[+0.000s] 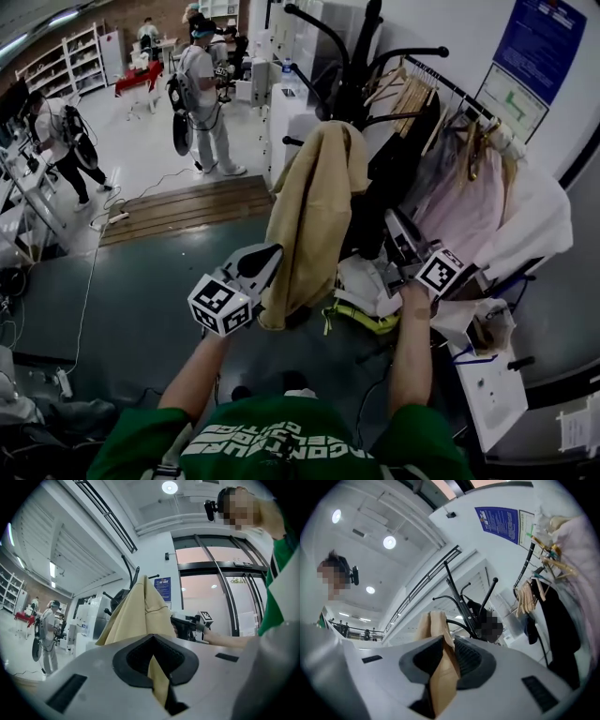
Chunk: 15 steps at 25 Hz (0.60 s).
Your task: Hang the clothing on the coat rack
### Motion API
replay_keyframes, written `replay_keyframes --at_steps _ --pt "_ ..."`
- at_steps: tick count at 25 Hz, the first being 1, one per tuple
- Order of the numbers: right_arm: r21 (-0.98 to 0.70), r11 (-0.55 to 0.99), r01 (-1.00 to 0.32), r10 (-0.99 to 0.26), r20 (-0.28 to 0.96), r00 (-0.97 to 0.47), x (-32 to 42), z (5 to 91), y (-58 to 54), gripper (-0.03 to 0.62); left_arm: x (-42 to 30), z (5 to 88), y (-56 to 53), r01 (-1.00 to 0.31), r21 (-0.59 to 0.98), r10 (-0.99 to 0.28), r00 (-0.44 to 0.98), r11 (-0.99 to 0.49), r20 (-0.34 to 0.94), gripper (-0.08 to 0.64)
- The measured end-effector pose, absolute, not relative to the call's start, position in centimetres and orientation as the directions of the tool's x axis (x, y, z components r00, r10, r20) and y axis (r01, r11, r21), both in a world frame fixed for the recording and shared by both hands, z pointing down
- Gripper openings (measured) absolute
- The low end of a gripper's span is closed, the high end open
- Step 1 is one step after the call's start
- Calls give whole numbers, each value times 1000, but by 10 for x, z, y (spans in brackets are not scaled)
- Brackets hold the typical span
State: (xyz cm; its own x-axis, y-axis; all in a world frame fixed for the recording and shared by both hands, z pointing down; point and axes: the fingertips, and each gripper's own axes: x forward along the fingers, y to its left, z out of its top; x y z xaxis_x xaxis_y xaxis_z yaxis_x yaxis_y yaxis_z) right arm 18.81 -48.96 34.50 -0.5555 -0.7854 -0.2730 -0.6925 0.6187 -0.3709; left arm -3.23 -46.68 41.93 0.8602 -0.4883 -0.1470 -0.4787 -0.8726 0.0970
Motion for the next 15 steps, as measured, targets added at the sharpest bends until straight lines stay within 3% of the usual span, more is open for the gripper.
replay_keyframes --at_steps 7,15 --pt "-205 434 -877 -901 -105 -421 201 384 -458 41 -12 426 -467 -442 124 -457 879 -888 -139 5" --pt "-109 268 -957 -961 41 -273 210 436 -419 9 -9 445 -465 -450 167 -471 875 -877 -117 5"
